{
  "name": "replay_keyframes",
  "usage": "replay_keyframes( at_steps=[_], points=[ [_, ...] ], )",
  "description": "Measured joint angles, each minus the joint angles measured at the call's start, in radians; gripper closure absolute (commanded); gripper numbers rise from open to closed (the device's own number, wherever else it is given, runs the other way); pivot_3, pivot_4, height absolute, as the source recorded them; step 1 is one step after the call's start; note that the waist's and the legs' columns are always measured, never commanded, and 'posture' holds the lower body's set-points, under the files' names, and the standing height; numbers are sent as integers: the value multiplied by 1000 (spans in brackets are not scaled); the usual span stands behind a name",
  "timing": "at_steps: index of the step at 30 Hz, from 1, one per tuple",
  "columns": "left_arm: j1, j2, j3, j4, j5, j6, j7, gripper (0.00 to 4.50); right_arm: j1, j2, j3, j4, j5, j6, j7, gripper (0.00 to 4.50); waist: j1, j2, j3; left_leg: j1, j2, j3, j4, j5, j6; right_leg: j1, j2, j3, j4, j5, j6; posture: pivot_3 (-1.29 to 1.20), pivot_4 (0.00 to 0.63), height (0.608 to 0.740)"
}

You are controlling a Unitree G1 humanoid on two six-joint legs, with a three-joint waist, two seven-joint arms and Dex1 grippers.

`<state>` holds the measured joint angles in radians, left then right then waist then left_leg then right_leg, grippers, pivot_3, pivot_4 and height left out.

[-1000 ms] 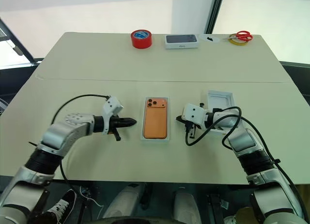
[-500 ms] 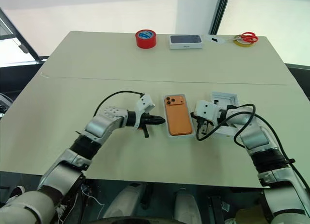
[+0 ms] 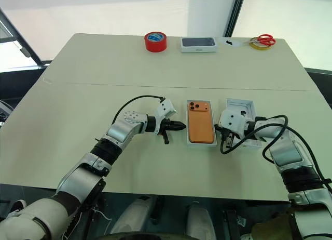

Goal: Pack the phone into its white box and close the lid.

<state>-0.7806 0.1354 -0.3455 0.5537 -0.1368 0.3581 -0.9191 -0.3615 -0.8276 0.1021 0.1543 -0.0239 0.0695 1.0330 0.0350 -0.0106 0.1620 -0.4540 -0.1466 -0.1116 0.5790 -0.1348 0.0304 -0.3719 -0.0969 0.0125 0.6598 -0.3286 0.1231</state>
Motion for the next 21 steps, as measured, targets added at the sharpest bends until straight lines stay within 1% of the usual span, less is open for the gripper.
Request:
replay_keyframes(
  at_steps=[8,13,18,21],
  points=[
    [2,-8,17,12,18,-18,8,4500,3,-4,0,-34,14,59,34,4444,-2,0,0,0,0,0,0,0,0,0,0,0,1,0,0,0,150,736],
    [32,-4,23,-36,20,-7,11,4500,-7,-2,2,-13,-10,9,-3,4444,-8,0,0,0,0,0,0,0,0,0,0,0,1,0,0,0,150,736],
    [65,27,30,-104,12,41,3,4500,8,-30,-3,-13,-9,-27,-3,4444,-13,0,0,0,0,0,0,0,0,0,0,0,1,0,0,0,150,736],
    [99,68,63,-171,-15,83,-6,4500,55,-70,-30,-24,7,-39,7,4444,-22,0,0,0,0,0,0,0,0,0,0,0,1,0,0,0,150,736]
  ],
)
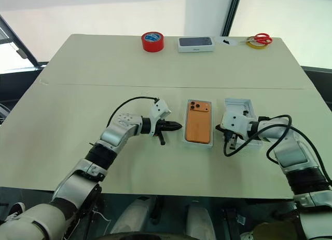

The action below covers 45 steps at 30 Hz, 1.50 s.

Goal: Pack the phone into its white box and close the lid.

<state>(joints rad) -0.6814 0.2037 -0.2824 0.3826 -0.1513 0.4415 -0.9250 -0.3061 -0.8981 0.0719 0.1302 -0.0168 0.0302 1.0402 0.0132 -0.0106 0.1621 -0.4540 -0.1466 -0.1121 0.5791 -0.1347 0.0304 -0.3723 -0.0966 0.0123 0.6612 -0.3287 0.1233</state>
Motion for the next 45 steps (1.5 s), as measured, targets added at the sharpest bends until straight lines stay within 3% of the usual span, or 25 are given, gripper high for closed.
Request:
replay_keyframes(
  at_steps=[4,6,8,13,14,19,24,30,36,40,45],
  points=[
    [21,64,48,-72,-35,32,-19,4500,52,-42,-38,-3,29,10,23,4444,-2,0,0,0,0,0,0,0,0,0,0,0,1,0,0,0,150,736],
    [31,97,75,-107,-68,49,-47,3948,52,-34,-63,-28,90,74,36,3913,-8,0,0,0,0,0,0,0,0,0,0,0,1,0,0,0,150,736],
    [50,137,111,-147,-104,54,-78,3134,29,0,-106,-67,167,178,22,3054,-16,0,0,0,1,0,0,0,0,-1,1,1,2,0,0,0,150,736],
    [106,254,202,-238,-179,10,-164,597,-15,34,-193,-222,264,447,-107,441,-24,1,0,0,1,-1,0,0,0,-1,1,0,1,0,-1,0,150,736],
    [132,284,225,-254,-193,-12,-191,529,-21,48,-208,-249,266,521,-161,33,-24,1,0,0,1,0,-1,0,0,-1,1,1,1,0,-1,0,150,736],
    [211,329,278,-265,-209,-186,-247,529,-55,100,-237,-373,337,926,-324,33,-14,1,0,0,1,0,-1,0,0,-1,0,1,1,-2,-3,0,150,736],
    [243,329,293,-268,-235,-313,-311,529,-68,69,-184,-516,380,1205,-389,33,-1,1,0,-2,1,0,-1,0,0,-3,0,1,0,-2,-4,0,150,736],
    [259,355,299,-288,-287,-325,-394,529,-73,17,-137,-519,353,1283,-462,33,-3,2,0,-5,1,1,-1,0,0,-6,0,1,0,-2,-4,0,150,736],
    [263,372,299,-330,-321,-320,-435,529,-143,38,-143,-494,379,1376,-474,33,-9,1,0,-5,1,1,-1,0,0,-6,0,1,1,0,-1,0,150,736],
    [264,391,299,-327,-331,-321,-467,529,-210,80,-133,-404,414,1540,-476,33,-12,2,0,-5,1,1,-1,0,1,-6,0,1,2,-1,-2,0,150,736],
    [265,394,299,-327,-337,-321,-470,529,-328,72,-104,-274,415,1573,-487,33,-17,2,0,-5,1,1,-1,0,1,-7,0,1,1,0,-1,0,150,736]
  ],
)
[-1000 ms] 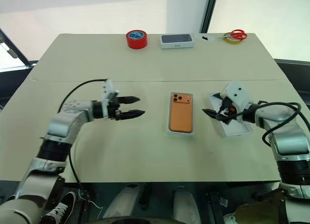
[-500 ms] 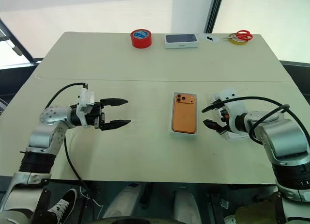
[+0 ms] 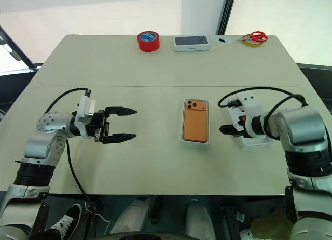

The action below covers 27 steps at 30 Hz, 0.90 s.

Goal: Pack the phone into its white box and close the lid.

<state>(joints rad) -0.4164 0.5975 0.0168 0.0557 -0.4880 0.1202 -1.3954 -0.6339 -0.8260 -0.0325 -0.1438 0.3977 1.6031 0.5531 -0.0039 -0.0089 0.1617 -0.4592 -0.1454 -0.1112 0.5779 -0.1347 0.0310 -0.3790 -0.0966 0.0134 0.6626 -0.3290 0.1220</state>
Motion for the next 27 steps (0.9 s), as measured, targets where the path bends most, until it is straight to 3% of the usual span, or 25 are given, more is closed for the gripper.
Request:
replay_keyframes(
  at_steps=[13,16,22,27],
  points=[
    [11,-9,-2,-30,-2,0,11,529,-100,-17,151,138,32,2,12,33,-11,0,0,-1,0,0,0,0,0,-1,0,0,1,0,0,0,150,736],
    [21,-15,-3,-32,-2,-1,24,529,-120,-10,168,175,16,-15,4,1308,-11,0,0,-1,0,0,0,0,0,-1,0,0,1,0,0,0,150,736],
    [21,-34,-3,-47,-2,-2,56,529,-134,-3,188,223,-19,-62,-2,4384,-14,0,0,0,0,0,0,0,0,-1,1,0,1,0,1,0,150,736],
    [21,-34,-3,-55,-1,-2,70,529,-140,3,192,235,-25,-69,4,4484,-12,0,0,0,0,0,1,0,0,-1,1,0,1,0,1,0,150,736]
  ],
)
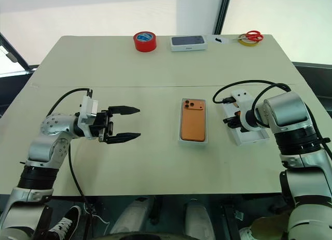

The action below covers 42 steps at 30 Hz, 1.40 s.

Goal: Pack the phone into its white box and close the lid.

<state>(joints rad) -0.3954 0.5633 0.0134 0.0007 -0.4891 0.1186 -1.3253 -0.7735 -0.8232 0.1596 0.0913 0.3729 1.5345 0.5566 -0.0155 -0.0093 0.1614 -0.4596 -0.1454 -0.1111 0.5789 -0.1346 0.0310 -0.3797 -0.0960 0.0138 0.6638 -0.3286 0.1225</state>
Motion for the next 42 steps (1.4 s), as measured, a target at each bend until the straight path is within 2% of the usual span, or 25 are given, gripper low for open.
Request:
replay_keyframes(
  at_steps=[4,8,10,12,13,15,17,22,26,28,32,35,42],
  points=[
    [-1,0,0,1,5,0,12,529,-9,15,-12,18,-7,-2,-7,4484,-2,0,0,0,0,0,0,0,0,0,0,0,0,0,0,0,150,736],
    [-3,-8,-2,22,9,12,34,2214,-33,59,-60,64,-19,-77,-32,4500,-2,0,0,0,0,0,0,0,0,-1,0,0,1,0,0,0,150,736],
    [-3,-32,-2,26,13,19,70,3305,-51,109,-139,81,-17,-149,-54,4500,-1,1,0,0,0,1,0,1,1,-1,0,1,1,0,0,0,150,736],
    [-3,-55,-2,27,13,38,100,4207,-53,135,-189,66,-14,-232,-62,4500,1,1,0,-1,0,0,0,1,2,-1,0,1,1,0,0,0,150,736],
    [-3,-61,-2,27,13,48,118,4431,-50,152,-218,53,-11,-269,-67,4500,4,0,0,-1,0,0,0,2,1,-1,0,0,1,0,0,0,150,736],
    [-1,-75,4,26,9,63,154,4431,-43,216,-305,23,15,-288,-86,4500,4,0,0,0,0,0,0,2,2,-1,0,0,2,0,0,0,150,736],
    [4,-113,7,24,7,77,209,4431,-16,356,-457,-47,99,-281,-112,4500,3,0,0,0,0,0,0,2,2,0,1,1,2,0,0,0,150,736],
    [11,-163,2,18,1,104,286,4431,-1,633,-680,-221,320,-142,-194,4500,1,1,0,0,0,0,0,2,1,-3,1,1,4,0,0,0,150,736],
    [11,-180,-1,5,5,108,325,4431,4,829,-804,-330,482,19,-270,4500,1,1,0,0,0,0,0,2,1,-3,1,1,5,0,0,0,150,736],
    [11,-180,-5,-5,10,107,331,4431,21,886,-831,-333,578,65,-342,4500,2,2,-1,0,0,0,-1,2,1,-3,1,1,5,0,0,0,150,736],
    [12,-178,-9,-6,21,108,336,4431,144,876,-773,-332,803,73,-475,4500,2,2,-1,0,0,1,-1,2,0,-3,1,2,5,1,0,0,150,736],
    [26,-181,-28,-16,27,105,334,4431,212,813,-695,-282,930,73,-578,4500,-3,2,-1,0,0,2,-1,2,1,-4,1,3,5,1,0,0,150,736],
    [41,-227,-91,2,108,63,381,4431,155,751,-654,-100,1048,46,-745,4500,-4,3,-1,0,0,2,-2,2,1,-4,1,3,5,0,0,0,150,736]
  ],
)
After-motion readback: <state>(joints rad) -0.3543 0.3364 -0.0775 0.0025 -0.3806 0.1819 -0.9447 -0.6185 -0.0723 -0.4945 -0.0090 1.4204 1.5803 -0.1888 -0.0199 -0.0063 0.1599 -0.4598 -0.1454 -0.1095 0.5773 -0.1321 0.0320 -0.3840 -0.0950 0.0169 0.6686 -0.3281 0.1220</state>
